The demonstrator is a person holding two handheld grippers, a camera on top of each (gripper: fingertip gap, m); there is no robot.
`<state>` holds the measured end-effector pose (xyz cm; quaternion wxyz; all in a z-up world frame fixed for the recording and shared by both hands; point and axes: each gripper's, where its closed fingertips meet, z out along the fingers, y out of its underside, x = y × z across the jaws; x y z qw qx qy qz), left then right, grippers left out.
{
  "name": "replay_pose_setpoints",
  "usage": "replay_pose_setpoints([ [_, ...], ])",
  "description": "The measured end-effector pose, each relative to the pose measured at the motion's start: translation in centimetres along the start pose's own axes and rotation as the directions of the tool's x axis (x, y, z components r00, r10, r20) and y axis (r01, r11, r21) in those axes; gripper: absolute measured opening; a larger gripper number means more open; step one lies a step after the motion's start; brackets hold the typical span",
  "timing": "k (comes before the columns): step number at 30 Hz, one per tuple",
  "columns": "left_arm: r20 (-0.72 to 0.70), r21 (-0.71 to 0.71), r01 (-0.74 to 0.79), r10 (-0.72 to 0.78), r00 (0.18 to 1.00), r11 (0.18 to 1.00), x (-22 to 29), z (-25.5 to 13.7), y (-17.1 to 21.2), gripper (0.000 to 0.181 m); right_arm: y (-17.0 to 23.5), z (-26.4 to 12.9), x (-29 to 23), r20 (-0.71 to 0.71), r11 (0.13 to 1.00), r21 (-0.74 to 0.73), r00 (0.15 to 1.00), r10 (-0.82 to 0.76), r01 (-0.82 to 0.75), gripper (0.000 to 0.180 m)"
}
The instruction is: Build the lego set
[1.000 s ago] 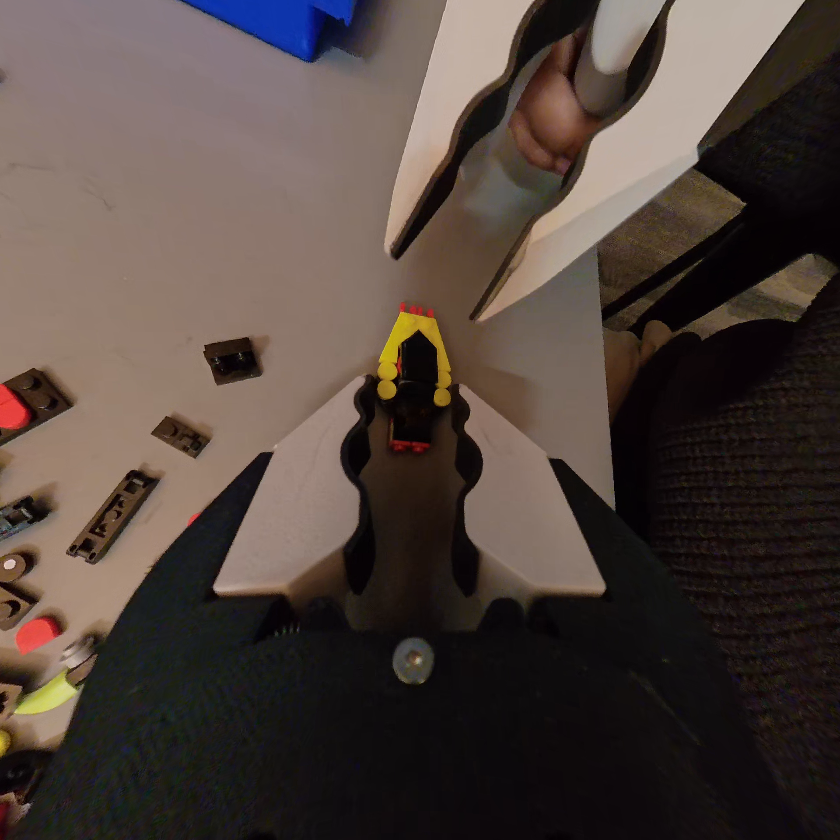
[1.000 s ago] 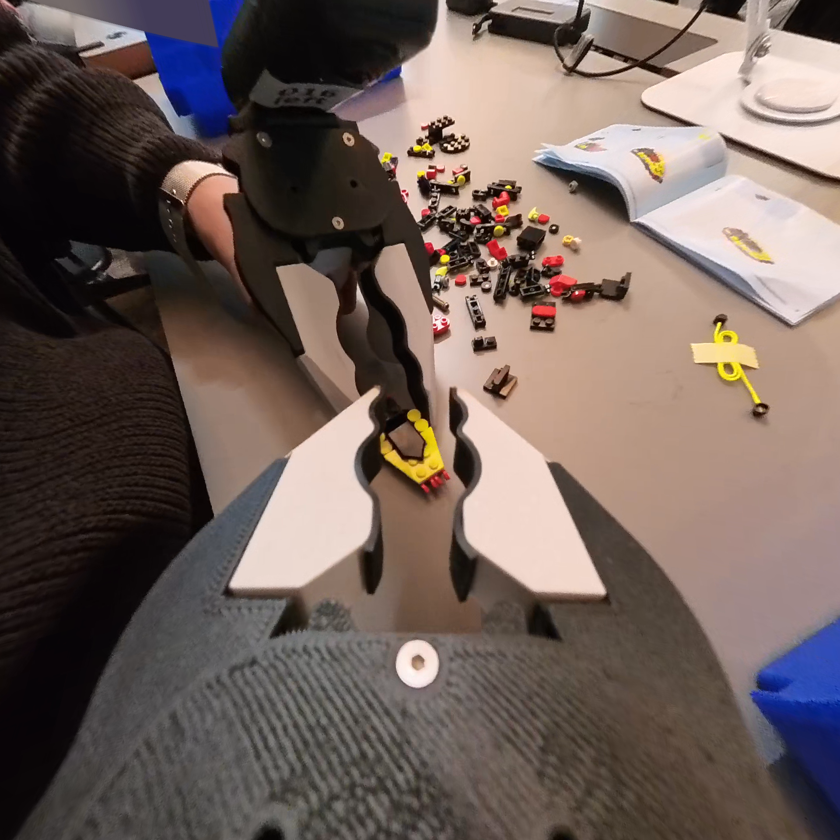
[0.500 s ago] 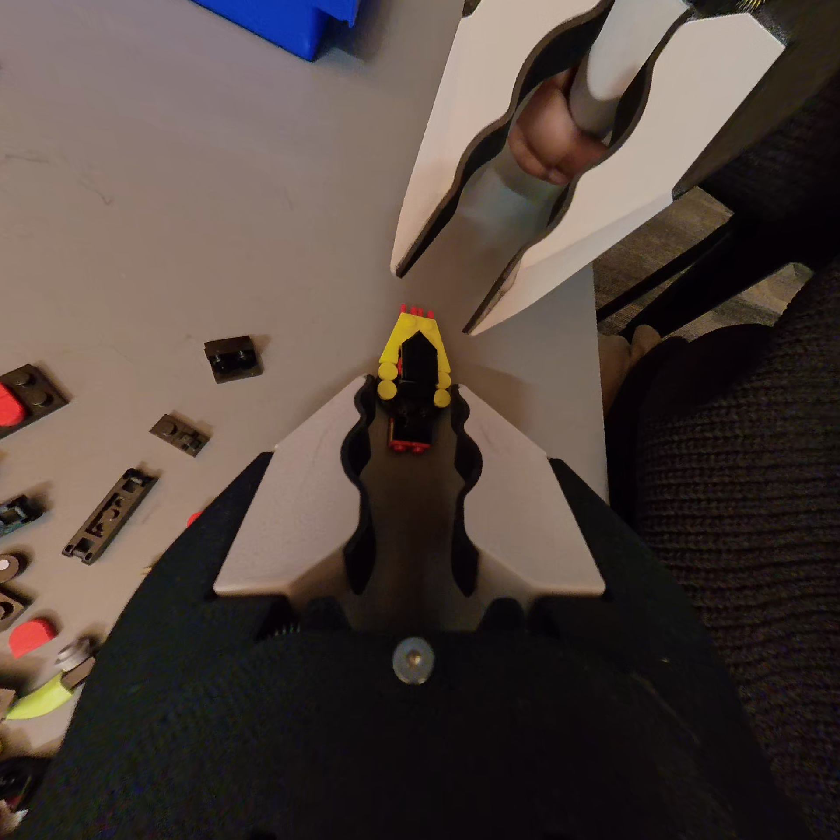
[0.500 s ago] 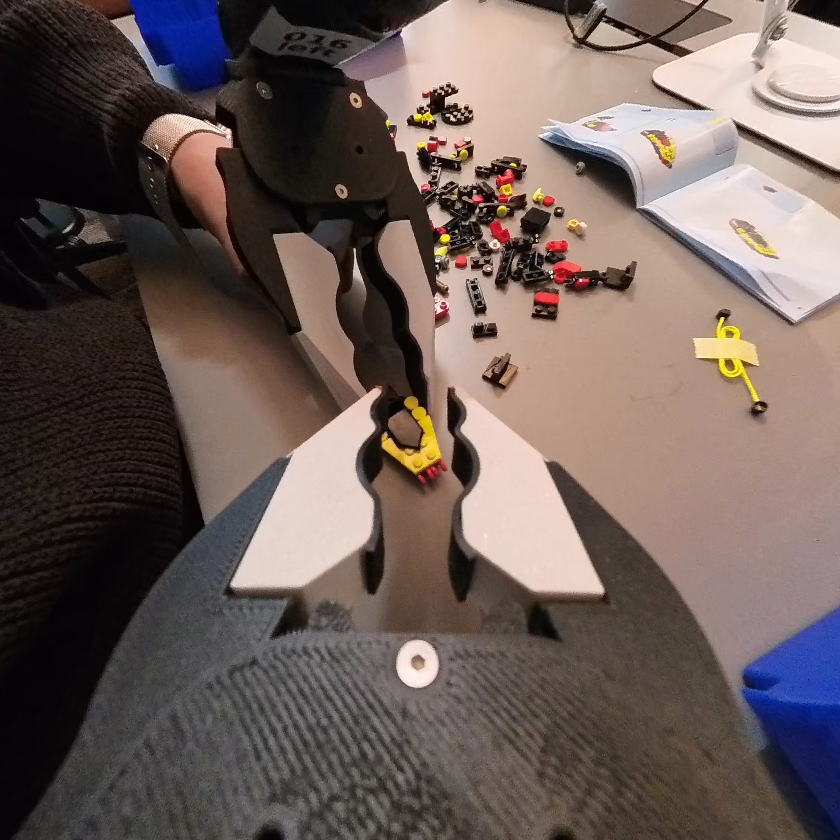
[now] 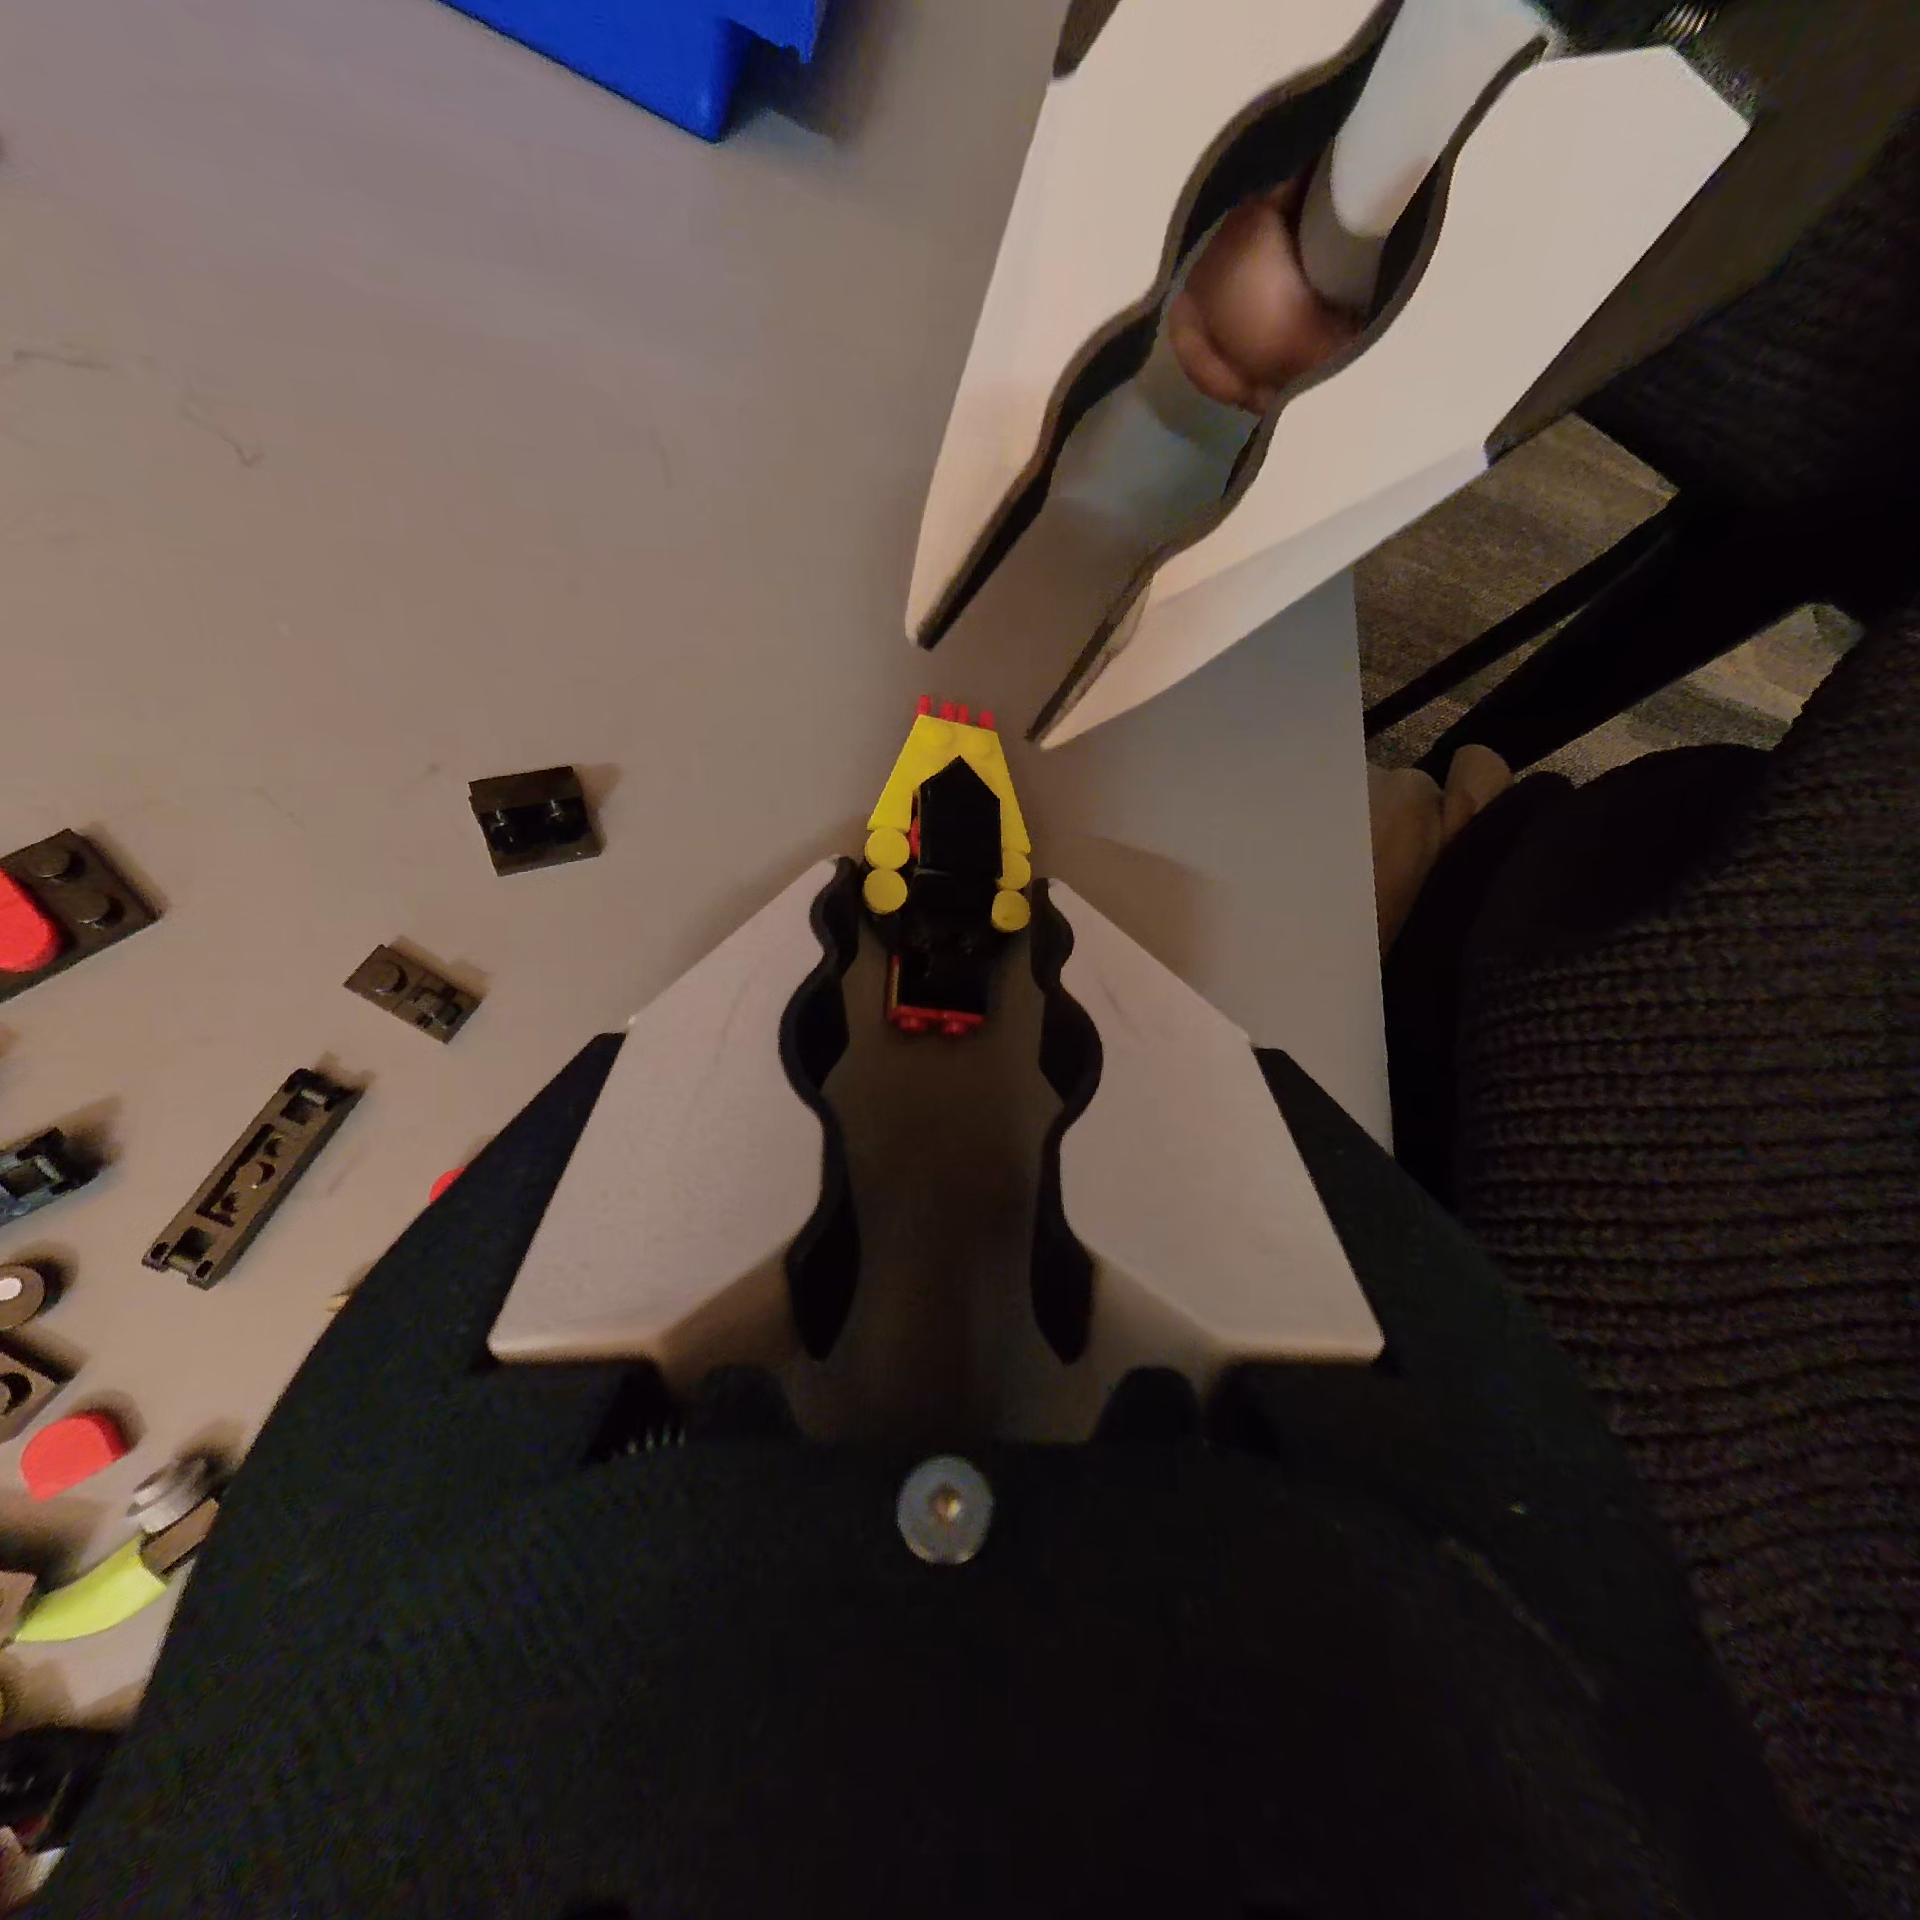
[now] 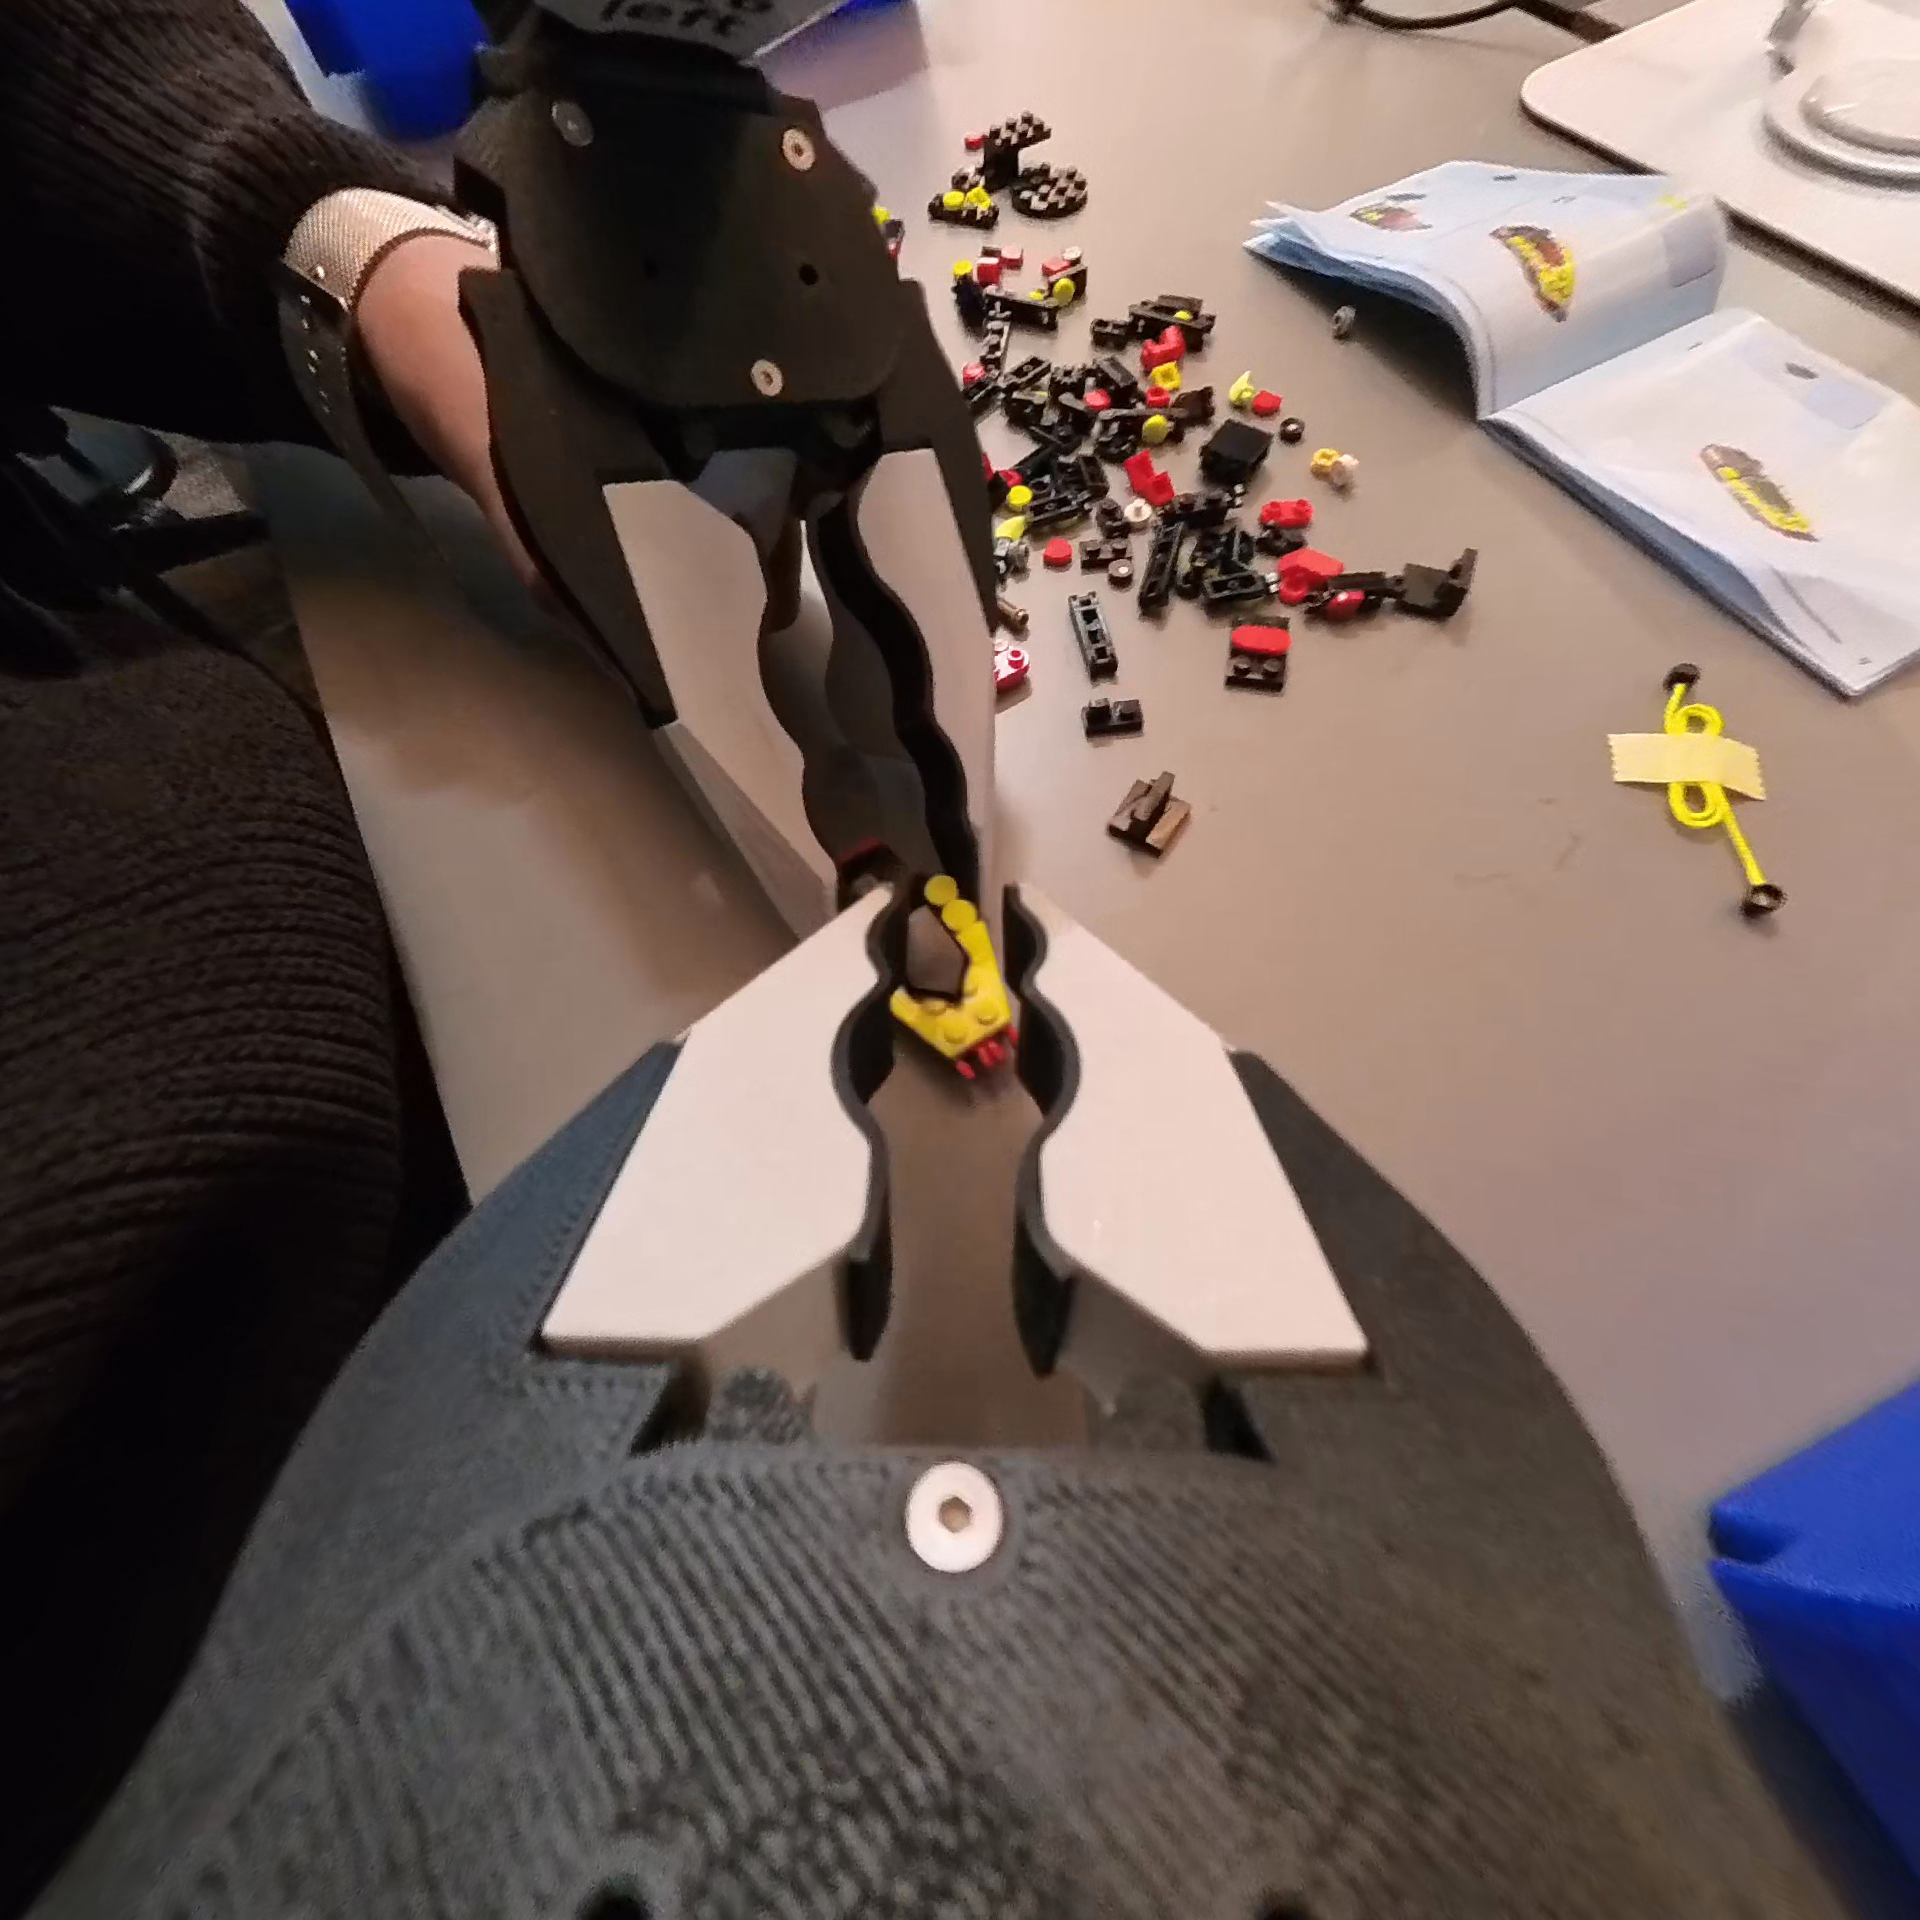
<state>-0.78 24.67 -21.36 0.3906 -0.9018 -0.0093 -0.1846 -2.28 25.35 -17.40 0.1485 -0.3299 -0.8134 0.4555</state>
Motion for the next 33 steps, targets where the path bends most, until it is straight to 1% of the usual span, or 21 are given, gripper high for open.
replay_pose_setpoints([
  [5,-0.003,0.001,0.004,-0.004,1.0,1.0,0.0,0.0,0.0,0.032,0.7,1.1,-1.1,0.038,0.998,-0.056,0.999,-0.035,0.037,0.012],
  [11,0.001,0.0,0.0,0.0,1.0,1.0,0.0,0.0,0.0,0.032,1.5,1.7,-1.3,0.027,0.991,-0.113,0.997,-0.071,0.074,0.009],
  [15,0.001,0.0,0.0,0.0,1.0,1.0,0.0,0.0,0.0,0.031,1.8,1.9,-1.0,0.022,0.99,-0.13,0.999,-0.048,0.051,0.005],
  [17,0.002,0.0,-0.001,0.001,1.0,1.0,0.0,0.0,0.0,0.032,1.8,2.0,-1.1,0.029,0.991,-0.129,0.999,-0.029,0.032,0.0],
  [23,0.004,-0.001,-0.003,0.003,1.0,1.0,0.0,0.0,0.0,0.032,1.8,2.1,-1.1,0.033,0.992,-0.125,0.999,-0.003,0.007,0.0],
  [29,0.01,-0.002,-0.009,0.009,1.0,1.0,0.0,0.0,0.0,0.031,1.9,2.1,-1.2,0.025,0.988,-0.154,0.999,0.034,-0.03,0.0],
  [33,0.014,-0.003,-0.013,0.013,1.0,1.0,0.0,0.0,0.0,0.031,2.0,2.2,-1.1,0.028,0.981,-0.169,0.995,0.096,-0.09,0.0],
])
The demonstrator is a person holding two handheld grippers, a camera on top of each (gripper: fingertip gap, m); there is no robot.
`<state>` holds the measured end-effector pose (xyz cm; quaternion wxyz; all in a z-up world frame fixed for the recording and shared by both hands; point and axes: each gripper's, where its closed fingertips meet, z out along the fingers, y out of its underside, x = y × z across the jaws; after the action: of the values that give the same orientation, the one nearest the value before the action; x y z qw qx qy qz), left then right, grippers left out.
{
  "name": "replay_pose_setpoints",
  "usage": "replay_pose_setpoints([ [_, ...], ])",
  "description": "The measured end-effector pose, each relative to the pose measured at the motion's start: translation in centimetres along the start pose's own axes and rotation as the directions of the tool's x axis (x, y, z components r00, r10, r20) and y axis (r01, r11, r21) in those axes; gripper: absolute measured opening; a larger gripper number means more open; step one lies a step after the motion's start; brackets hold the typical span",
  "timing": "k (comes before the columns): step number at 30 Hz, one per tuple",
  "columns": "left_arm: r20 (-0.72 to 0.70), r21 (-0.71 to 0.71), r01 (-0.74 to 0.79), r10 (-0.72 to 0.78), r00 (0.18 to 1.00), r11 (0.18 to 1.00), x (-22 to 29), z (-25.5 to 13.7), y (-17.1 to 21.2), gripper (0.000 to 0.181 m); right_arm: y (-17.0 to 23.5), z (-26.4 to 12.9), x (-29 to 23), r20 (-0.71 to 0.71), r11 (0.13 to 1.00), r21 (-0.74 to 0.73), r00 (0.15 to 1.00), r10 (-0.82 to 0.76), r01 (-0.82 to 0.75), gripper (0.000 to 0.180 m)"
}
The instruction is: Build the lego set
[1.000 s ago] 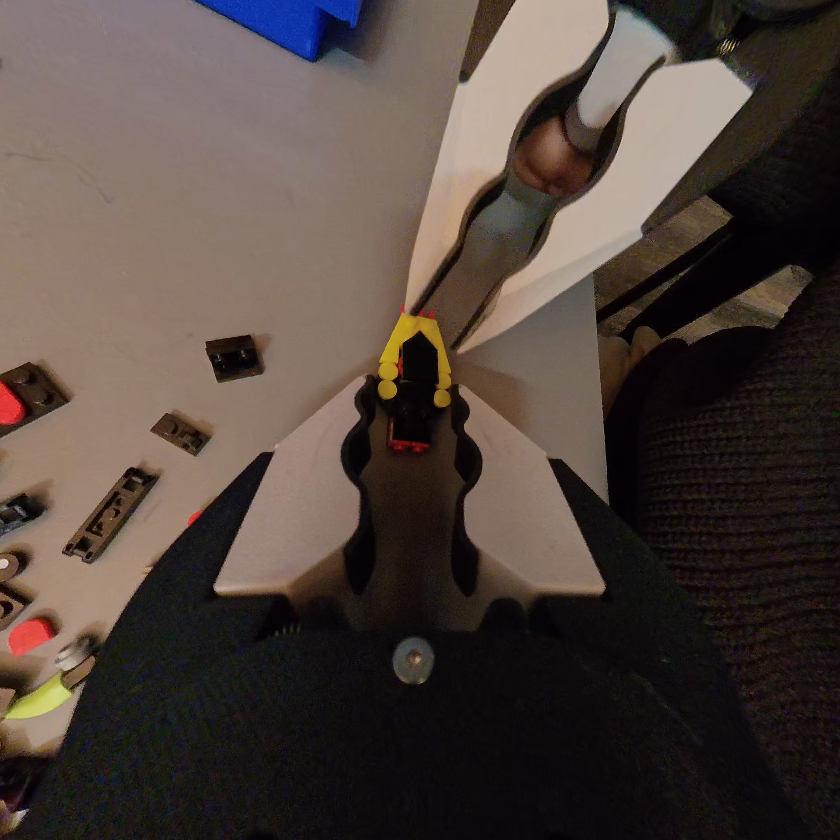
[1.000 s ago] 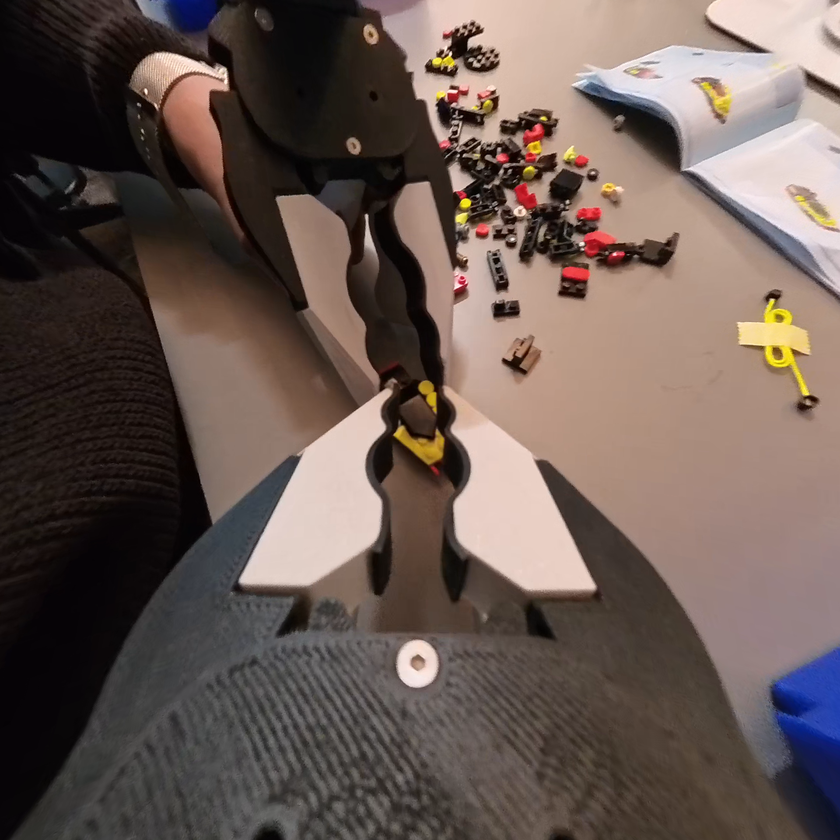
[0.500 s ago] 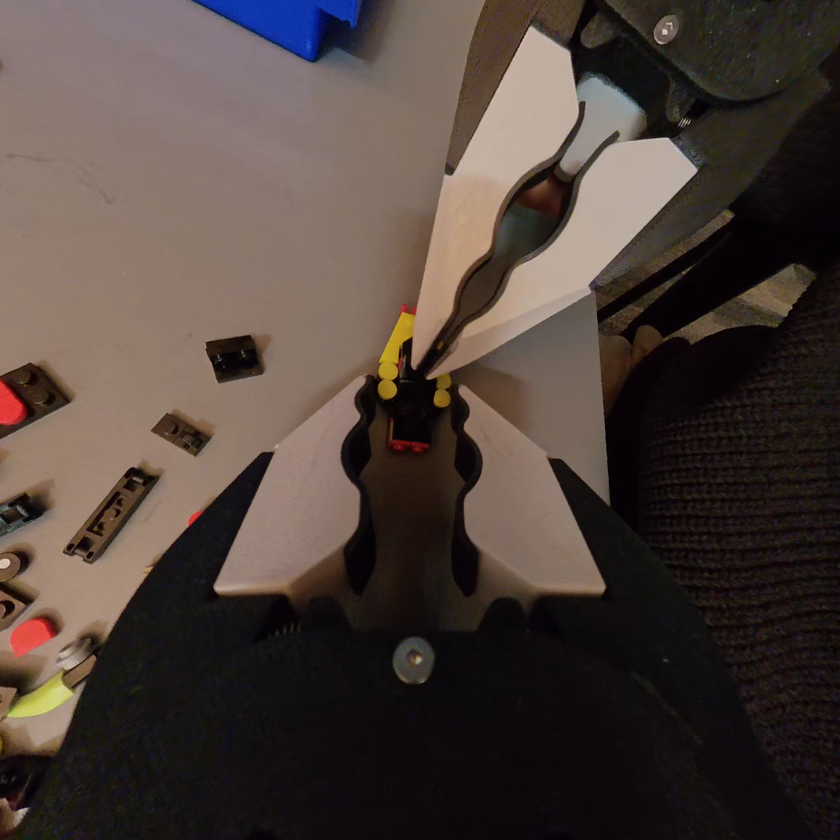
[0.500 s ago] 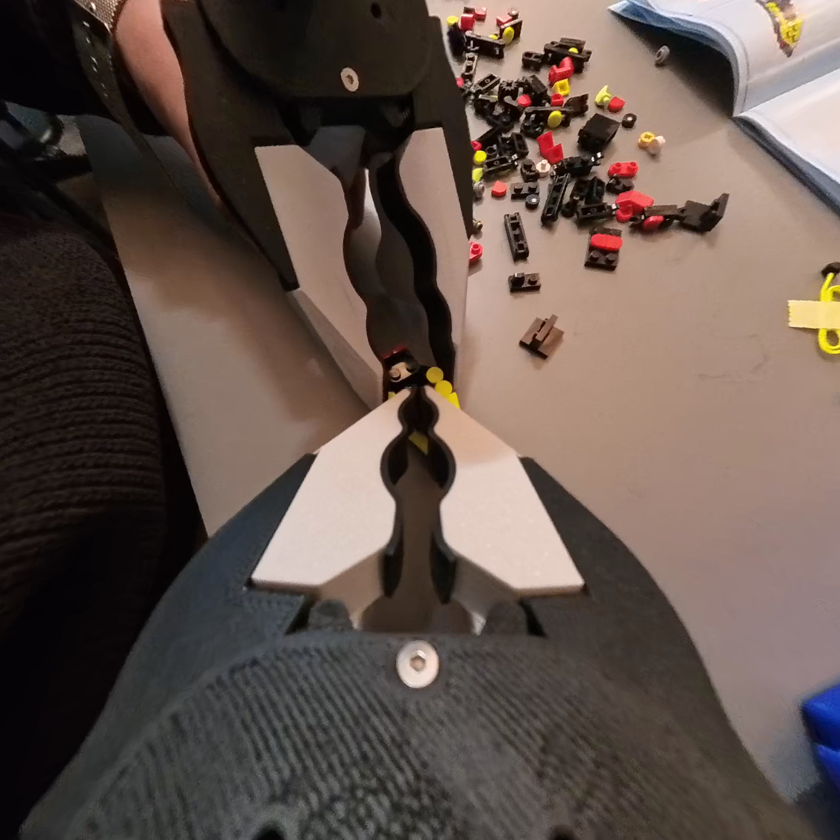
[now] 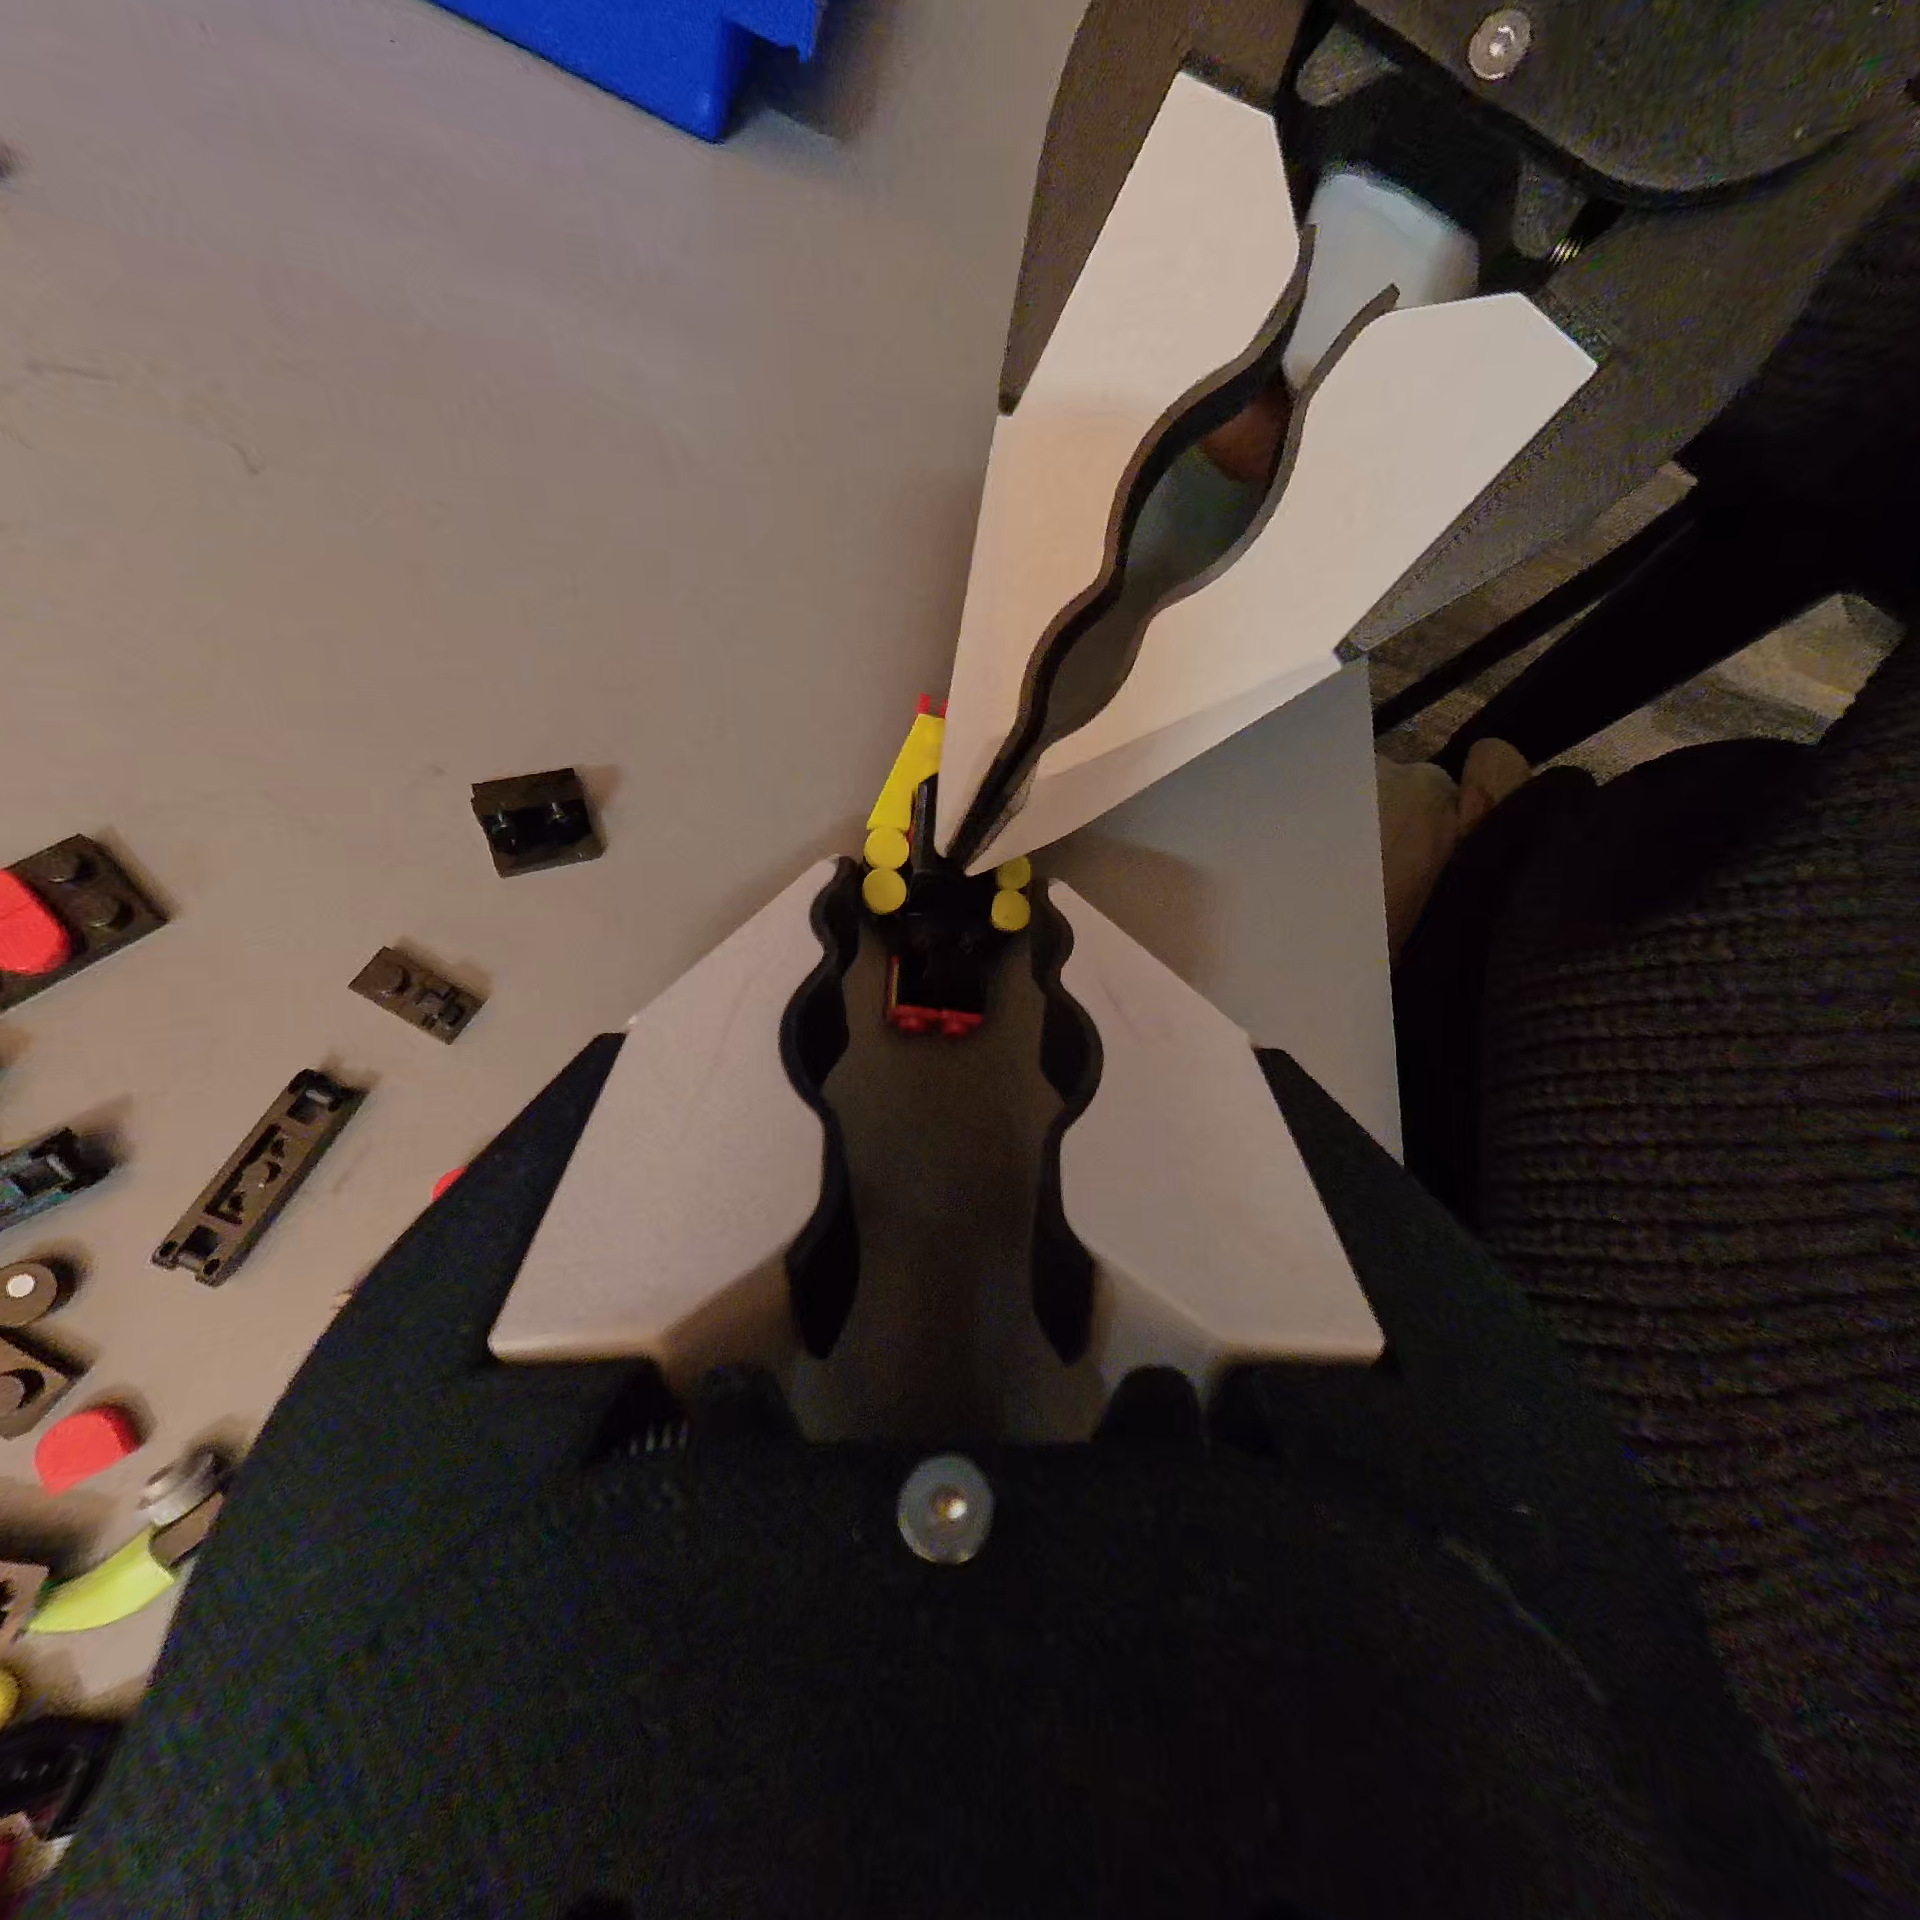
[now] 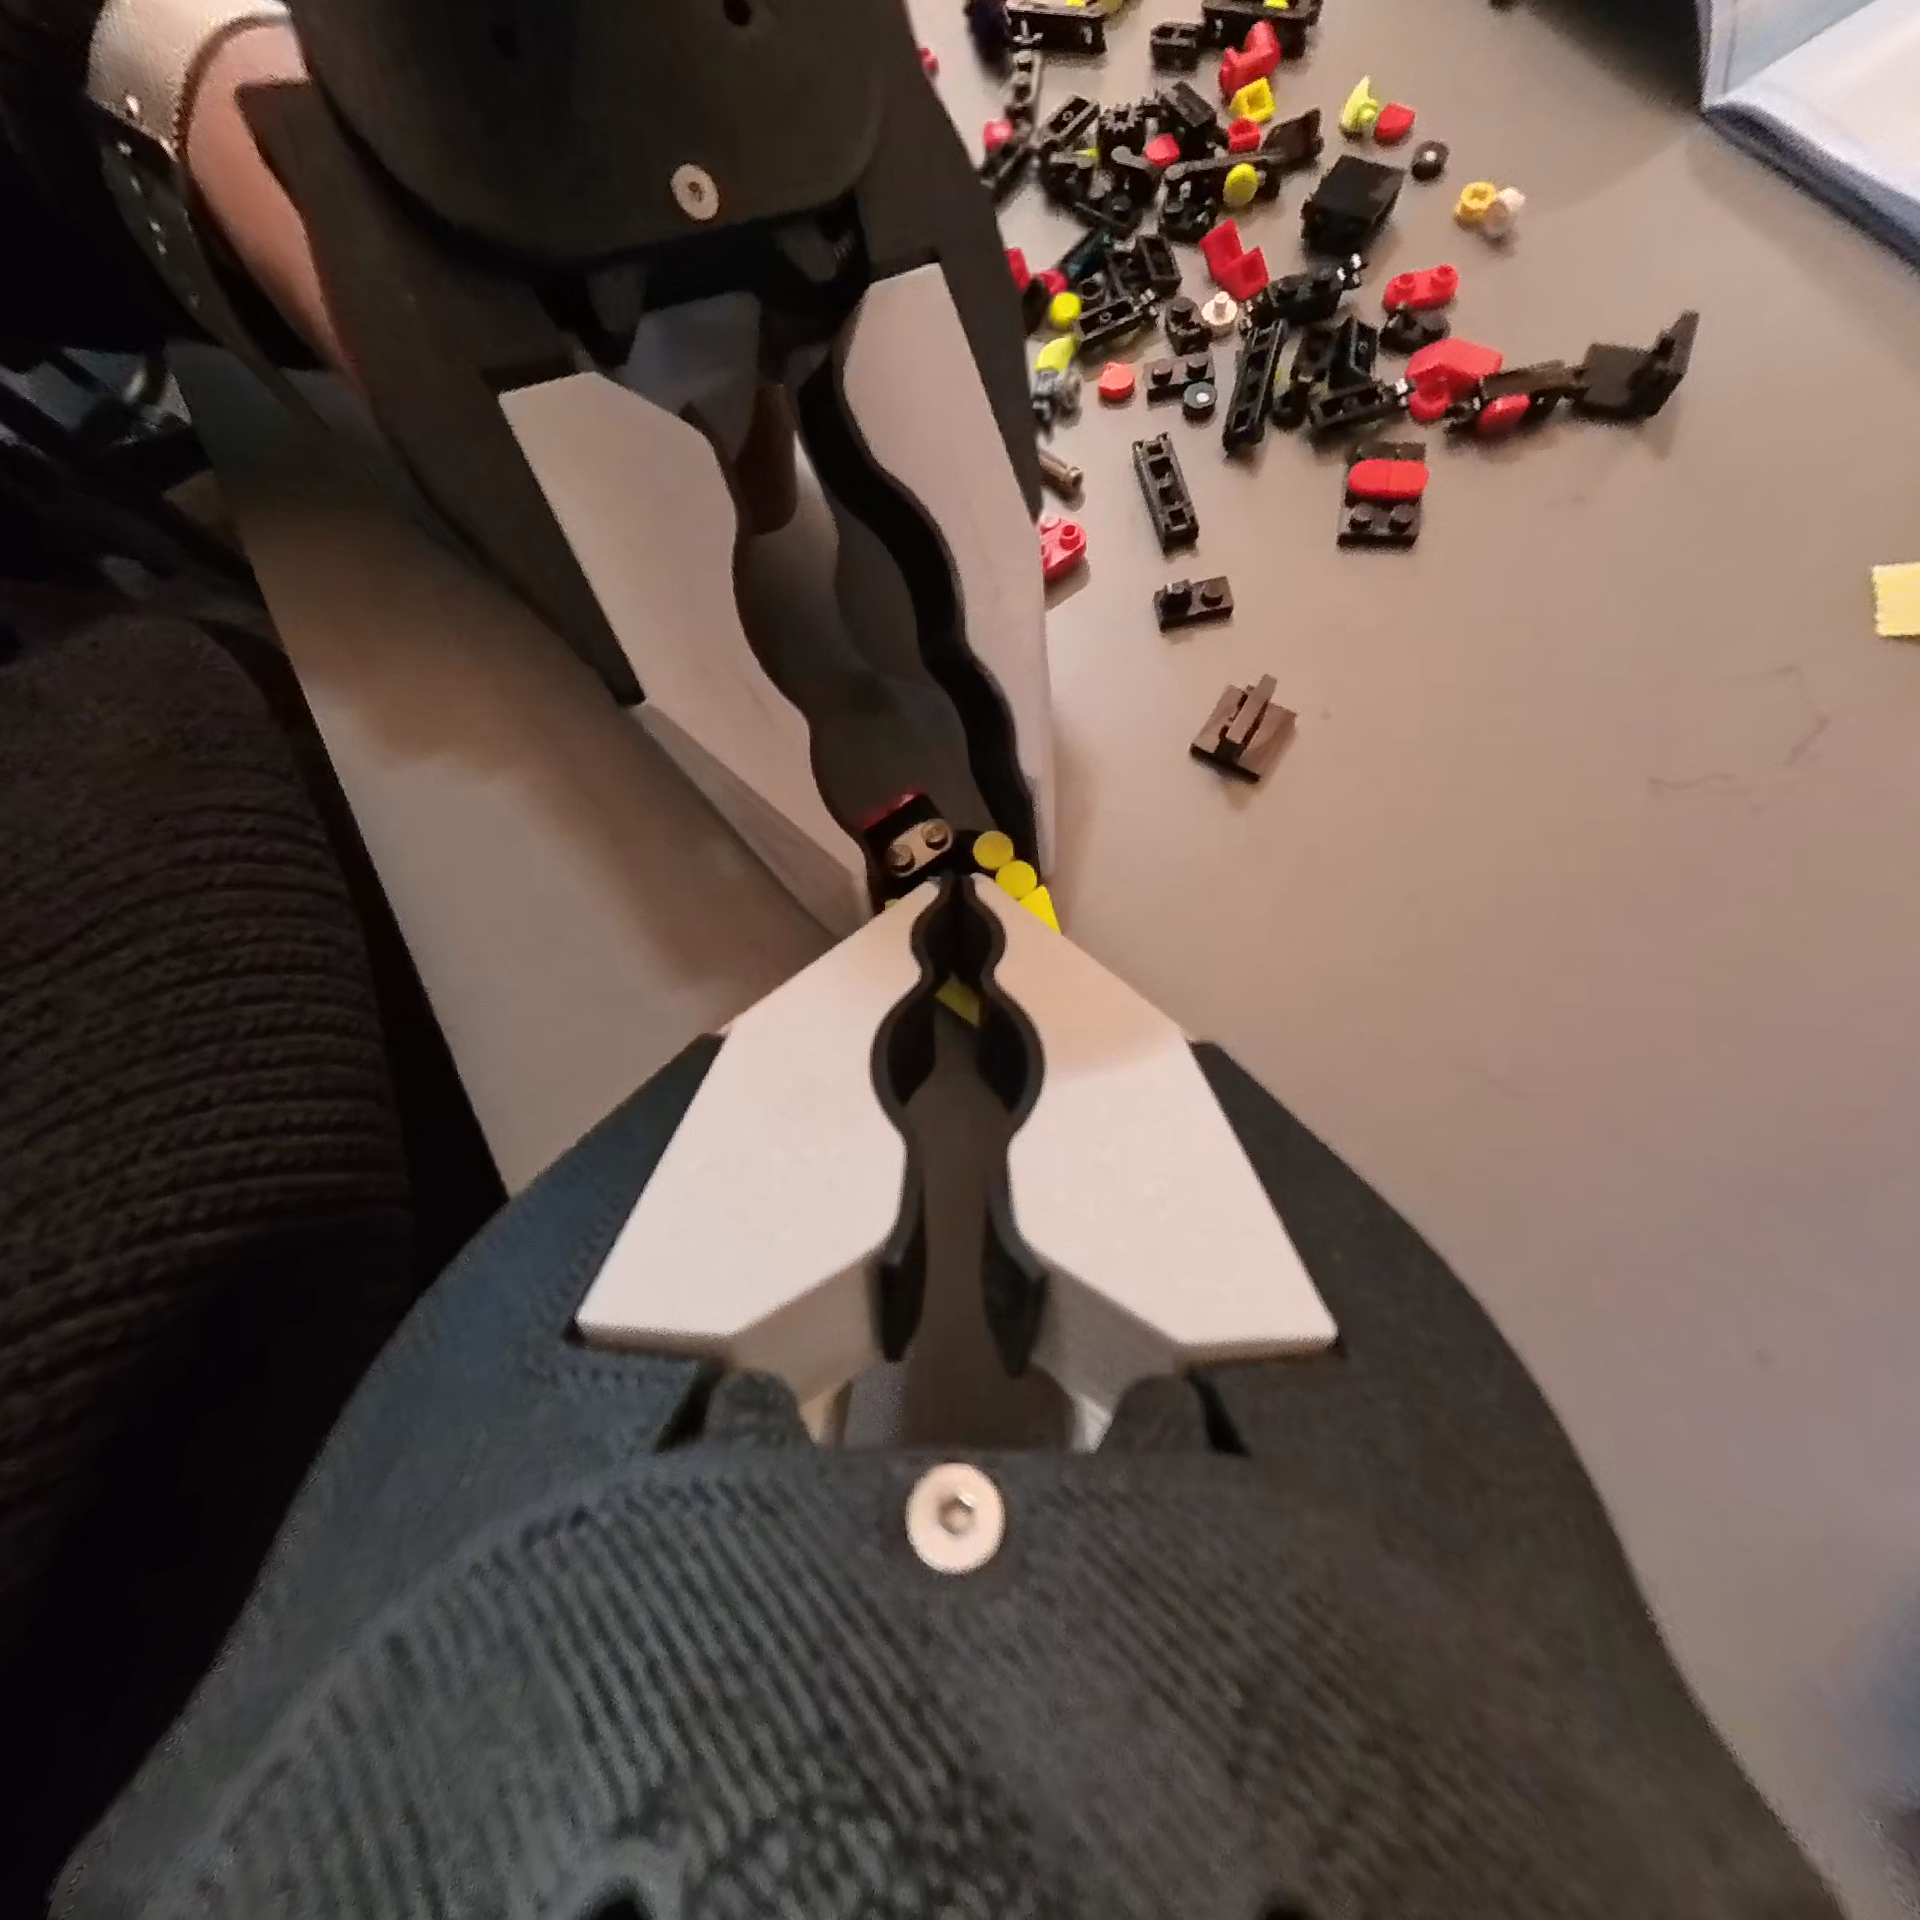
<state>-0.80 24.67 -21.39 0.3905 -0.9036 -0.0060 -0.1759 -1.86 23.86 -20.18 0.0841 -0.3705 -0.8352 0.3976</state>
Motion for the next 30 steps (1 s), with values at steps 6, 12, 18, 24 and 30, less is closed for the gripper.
replay_pose_setpoints([
  [6,0.011,-0.002,-0.011,0.011,1.0,1.0,0.0,0.0,0.0,0.031,0.0,0.1,0.1,-0.001,0.999,-0.003,0.999,0.042,-0.042,0.0],
  [12,0.017,-0.004,-0.016,0.016,1.0,1.0,0.0,0.1,0.0,0.031,-1.6,-2.0,1.1,-0.042,0.99,0.14,0.999,0.009,-0.003,0.0],
  [18,0.038,-0.008,-0.036,0.036,0.999,0.999,0.0,0.1,0.1,0.031,-1.8,-3.3,1.9,-0.083,0.982,0.17,0.992,0.097,-0.082,0.0],
  [24,0.04,-0.006,-0.031,0.031,0.999,1.0,-0.1,0.1,0.1,0.031,-1.7,-1.7,0.1,-0.113,0.996,0.079,0.993,-0.035,0.044,0.0],
  [30,0.048,-0.009,-0.039,0.039,0.998,0.999,-0.1,0.1,0.1,0.031,-0.1,-0.9,0.2,-0.124,0.997,-0.009,0.99,-0.073,0.073,0.0],
])
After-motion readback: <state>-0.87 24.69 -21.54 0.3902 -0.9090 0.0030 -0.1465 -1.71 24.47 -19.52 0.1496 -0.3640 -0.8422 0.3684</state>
